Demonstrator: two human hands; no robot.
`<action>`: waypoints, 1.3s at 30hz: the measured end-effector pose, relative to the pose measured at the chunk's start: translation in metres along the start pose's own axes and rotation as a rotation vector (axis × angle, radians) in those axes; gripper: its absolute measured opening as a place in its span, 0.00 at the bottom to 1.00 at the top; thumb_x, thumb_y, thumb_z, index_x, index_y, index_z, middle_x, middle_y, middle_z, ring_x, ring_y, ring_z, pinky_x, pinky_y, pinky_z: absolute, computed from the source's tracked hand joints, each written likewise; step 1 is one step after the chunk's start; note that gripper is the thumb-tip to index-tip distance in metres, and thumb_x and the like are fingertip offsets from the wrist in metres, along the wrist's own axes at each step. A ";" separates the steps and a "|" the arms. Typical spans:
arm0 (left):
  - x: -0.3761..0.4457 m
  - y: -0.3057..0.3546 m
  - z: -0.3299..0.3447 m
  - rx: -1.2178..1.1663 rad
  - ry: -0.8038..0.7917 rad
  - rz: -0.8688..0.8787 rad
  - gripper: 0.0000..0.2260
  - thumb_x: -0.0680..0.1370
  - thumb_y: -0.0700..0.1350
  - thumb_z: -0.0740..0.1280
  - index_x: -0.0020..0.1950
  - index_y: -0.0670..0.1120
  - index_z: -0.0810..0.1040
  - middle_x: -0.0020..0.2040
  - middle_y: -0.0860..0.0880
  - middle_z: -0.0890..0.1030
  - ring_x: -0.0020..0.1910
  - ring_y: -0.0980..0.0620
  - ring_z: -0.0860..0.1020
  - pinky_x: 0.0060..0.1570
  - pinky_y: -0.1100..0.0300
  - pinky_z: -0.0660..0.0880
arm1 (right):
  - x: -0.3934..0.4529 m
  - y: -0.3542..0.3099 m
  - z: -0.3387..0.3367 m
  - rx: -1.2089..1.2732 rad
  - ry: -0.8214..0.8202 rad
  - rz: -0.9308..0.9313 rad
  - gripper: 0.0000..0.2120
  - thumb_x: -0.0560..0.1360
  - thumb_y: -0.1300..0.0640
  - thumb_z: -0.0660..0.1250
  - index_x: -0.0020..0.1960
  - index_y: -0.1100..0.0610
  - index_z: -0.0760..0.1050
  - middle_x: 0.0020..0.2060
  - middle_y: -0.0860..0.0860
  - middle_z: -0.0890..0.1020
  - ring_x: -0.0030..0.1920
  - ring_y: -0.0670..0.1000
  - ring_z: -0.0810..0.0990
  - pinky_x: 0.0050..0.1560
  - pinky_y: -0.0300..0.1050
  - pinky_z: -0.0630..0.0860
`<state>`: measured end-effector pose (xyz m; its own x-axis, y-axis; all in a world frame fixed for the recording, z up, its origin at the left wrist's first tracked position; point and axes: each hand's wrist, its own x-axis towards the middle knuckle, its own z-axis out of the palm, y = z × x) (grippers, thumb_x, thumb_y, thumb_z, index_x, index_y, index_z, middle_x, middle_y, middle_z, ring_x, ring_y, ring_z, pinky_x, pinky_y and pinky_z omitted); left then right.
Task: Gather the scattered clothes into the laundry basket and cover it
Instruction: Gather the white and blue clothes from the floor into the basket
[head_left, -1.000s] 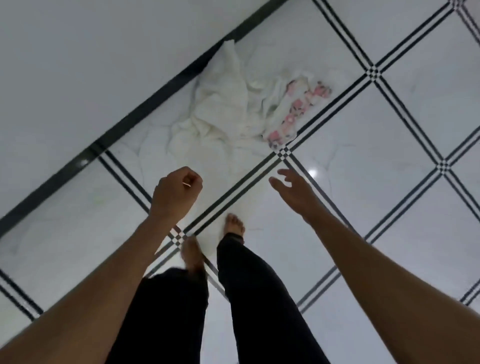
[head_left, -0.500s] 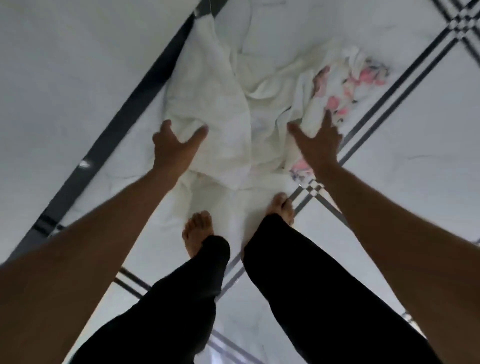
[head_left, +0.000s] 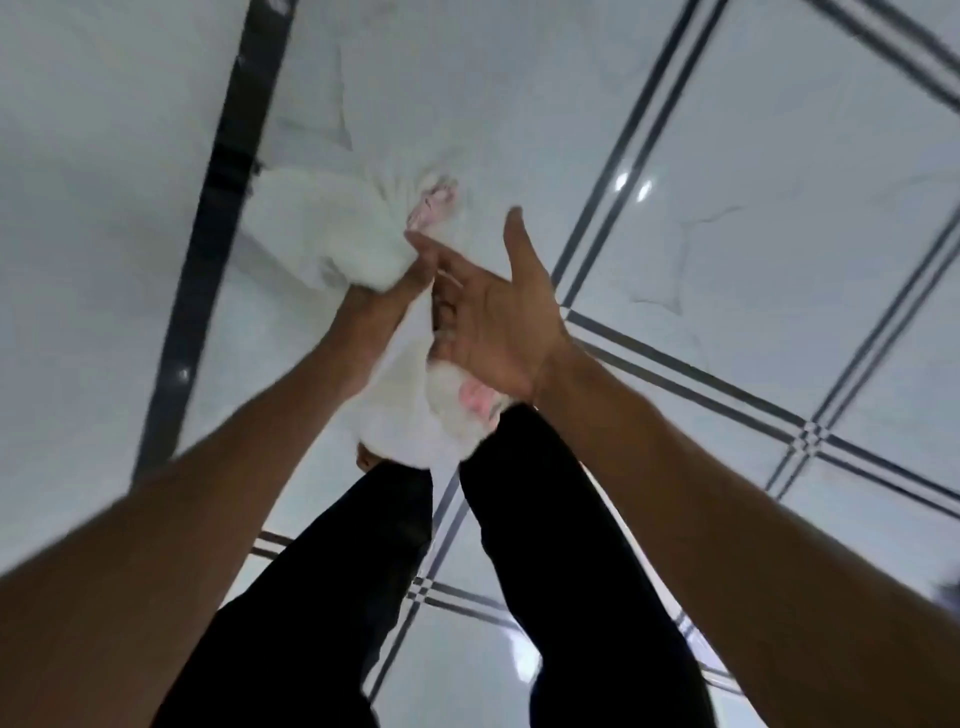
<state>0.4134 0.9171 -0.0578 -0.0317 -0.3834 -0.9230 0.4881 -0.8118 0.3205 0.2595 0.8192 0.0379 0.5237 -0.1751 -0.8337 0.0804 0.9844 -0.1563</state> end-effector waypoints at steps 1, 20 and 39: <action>-0.037 0.021 0.033 0.000 -0.034 0.120 0.08 0.80 0.46 0.69 0.59 0.48 0.79 0.49 0.50 0.84 0.48 0.54 0.84 0.42 0.65 0.80 | -0.025 -0.004 0.008 0.091 -0.075 -0.009 0.46 0.74 0.23 0.48 0.77 0.56 0.66 0.48 0.53 0.82 0.44 0.53 0.81 0.45 0.48 0.75; -0.442 0.125 0.355 0.675 -0.636 0.284 0.26 0.74 0.50 0.74 0.72 0.48 0.74 0.65 0.43 0.80 0.63 0.42 0.80 0.56 0.51 0.81 | -0.585 0.015 0.100 0.360 0.525 -0.937 0.34 0.81 0.32 0.46 0.79 0.50 0.61 0.71 0.53 0.75 0.71 0.52 0.74 0.60 0.55 0.78; -0.427 -0.230 0.713 1.156 -0.569 0.256 0.29 0.74 0.50 0.70 0.75 0.53 0.71 0.66 0.47 0.81 0.63 0.45 0.80 0.63 0.46 0.78 | -0.784 0.124 -0.321 0.514 0.662 -0.757 0.37 0.80 0.31 0.50 0.80 0.52 0.60 0.77 0.55 0.66 0.75 0.56 0.68 0.61 0.49 0.65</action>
<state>-0.3069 0.9534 0.4150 -0.5499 -0.4818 -0.6822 -0.4801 -0.4860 0.7302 -0.4134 1.0736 0.5020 -0.3485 -0.5516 -0.7578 0.6058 0.4844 -0.6312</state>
